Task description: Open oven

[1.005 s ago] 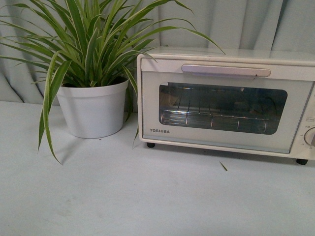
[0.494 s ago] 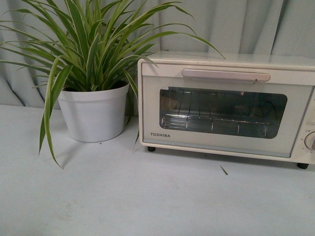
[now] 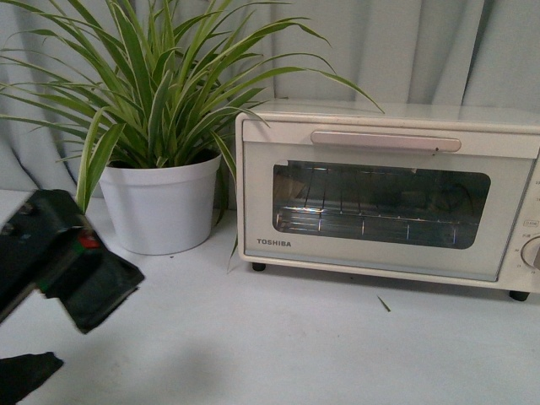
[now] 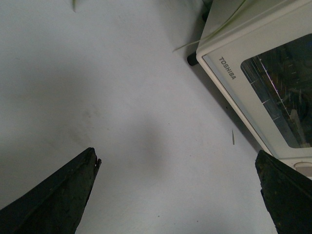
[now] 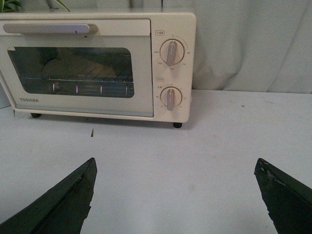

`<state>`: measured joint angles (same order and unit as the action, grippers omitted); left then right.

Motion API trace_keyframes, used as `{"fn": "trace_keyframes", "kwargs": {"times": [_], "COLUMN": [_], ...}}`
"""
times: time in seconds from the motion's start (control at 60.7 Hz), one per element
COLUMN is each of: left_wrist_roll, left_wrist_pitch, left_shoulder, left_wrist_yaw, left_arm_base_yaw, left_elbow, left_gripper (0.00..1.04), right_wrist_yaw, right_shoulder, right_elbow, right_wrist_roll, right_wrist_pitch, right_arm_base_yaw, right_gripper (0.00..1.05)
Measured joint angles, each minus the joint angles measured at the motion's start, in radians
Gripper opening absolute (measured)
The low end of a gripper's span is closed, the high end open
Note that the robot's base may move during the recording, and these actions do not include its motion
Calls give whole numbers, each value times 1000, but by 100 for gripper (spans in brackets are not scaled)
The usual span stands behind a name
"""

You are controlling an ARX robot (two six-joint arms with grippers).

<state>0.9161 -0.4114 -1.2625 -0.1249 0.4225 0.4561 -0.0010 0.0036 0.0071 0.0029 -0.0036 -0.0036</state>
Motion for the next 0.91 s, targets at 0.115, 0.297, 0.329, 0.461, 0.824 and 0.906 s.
{"fn": "trace_keyframes", "kwargs": {"times": [0.115,0.297,0.329,0.461,0.824,0.906], "left_wrist_roll": [18,33,33,40,92,105], "left_wrist_pitch": [-49,-71,-71,-65,-64,-65], "left_shoulder": [-105,-227,-248,-319,-430,-435], "left_wrist_yaw": [13,16,18,19,5,15], "left_arm_base_yaw": [22,43,50,72,118,116], "left_elbow": [63,146,158,210,311,312], "left_gripper": [98,98,98,98,98,98], "right_wrist_yaw": [0,0,0,0,-156,-198], "right_shoulder": [0,0,0,0,45,158], "right_elbow": [0,0,0,0,6,32], "right_wrist_roll": [0,0,0,0,8,0], "right_wrist_pitch": [0,0,0,0,8,96], "right_arm_base_yaw": [0,0,0,0,-29,-16], "right_gripper": [95,95,95,95,95,95]}}
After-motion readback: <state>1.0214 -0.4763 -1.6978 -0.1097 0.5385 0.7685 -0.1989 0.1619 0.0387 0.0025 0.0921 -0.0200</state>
